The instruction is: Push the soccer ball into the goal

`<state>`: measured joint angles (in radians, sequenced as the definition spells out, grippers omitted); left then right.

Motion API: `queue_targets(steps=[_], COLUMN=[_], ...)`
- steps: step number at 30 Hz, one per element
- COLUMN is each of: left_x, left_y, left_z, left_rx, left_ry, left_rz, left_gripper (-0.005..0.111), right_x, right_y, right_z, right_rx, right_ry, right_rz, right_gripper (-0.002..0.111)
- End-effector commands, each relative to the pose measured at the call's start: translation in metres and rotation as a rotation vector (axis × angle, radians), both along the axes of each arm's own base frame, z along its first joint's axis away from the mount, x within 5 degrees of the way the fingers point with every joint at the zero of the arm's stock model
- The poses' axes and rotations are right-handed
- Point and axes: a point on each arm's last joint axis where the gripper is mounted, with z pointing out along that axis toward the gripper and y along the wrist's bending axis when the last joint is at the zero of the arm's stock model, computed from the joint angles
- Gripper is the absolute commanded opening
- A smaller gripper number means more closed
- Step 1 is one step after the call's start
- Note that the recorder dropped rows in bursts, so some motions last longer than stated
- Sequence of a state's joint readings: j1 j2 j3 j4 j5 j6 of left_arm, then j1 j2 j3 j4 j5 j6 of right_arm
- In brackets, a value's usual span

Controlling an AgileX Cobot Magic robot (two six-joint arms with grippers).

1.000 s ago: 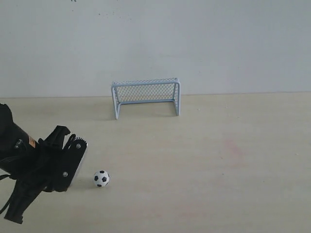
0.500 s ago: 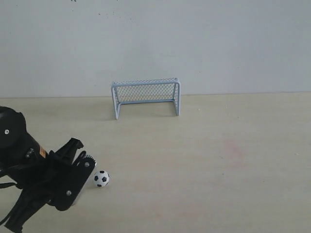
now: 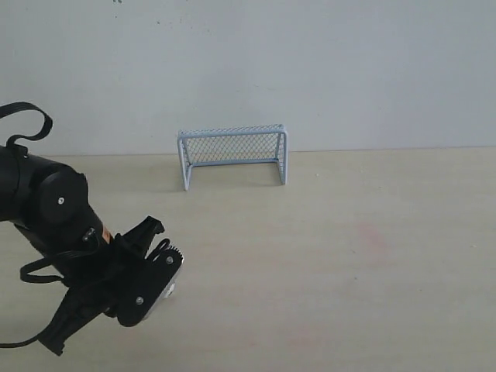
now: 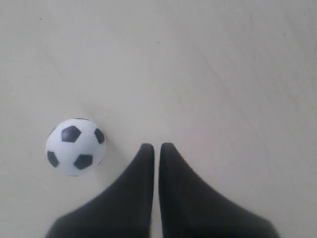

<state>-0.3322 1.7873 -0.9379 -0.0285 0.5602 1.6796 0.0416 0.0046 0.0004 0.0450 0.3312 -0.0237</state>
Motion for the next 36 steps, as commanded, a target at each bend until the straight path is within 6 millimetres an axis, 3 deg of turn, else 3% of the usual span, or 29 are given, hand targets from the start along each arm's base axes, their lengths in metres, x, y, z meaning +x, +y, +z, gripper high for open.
queue_targets(steps=[1, 13, 32, 34, 36], left_x=[0.005, 0.014, 0.014, 0.017, 0.030], left_y=[-0.004, -0.005, -0.003, -0.005, -0.009], left_z=[-0.003, -0.015, -0.015, -0.014, -0.010], left_rx=[0.006, 0.042, 0.051, 0.038, -0.010], left_ry=[0.013, 0.039, 0.037, -0.002, -0.147], left_rz=[-0.005, -0.030, -0.036, -0.036, -0.025], left_gripper=[0.004, 0.004, 0.004, 0.004, 0.004], right_x=[0.000, 0.000, 0.000, 0.000, 0.000], right_y=[0.000, 0.000, 0.000, 0.000, 0.000], right_z=[0.001, 0.001, 0.001, 0.001, 0.001], right_rx=[0.002, 0.002, 0.002, 0.002, 0.002], right_ry=[-0.014, -0.014, -0.014, -0.014, -0.014], right_rz=[-0.002, -0.002, -0.002, -0.002, -0.002], right_gripper=[0.000, 0.000, 0.000, 0.000, 0.000])
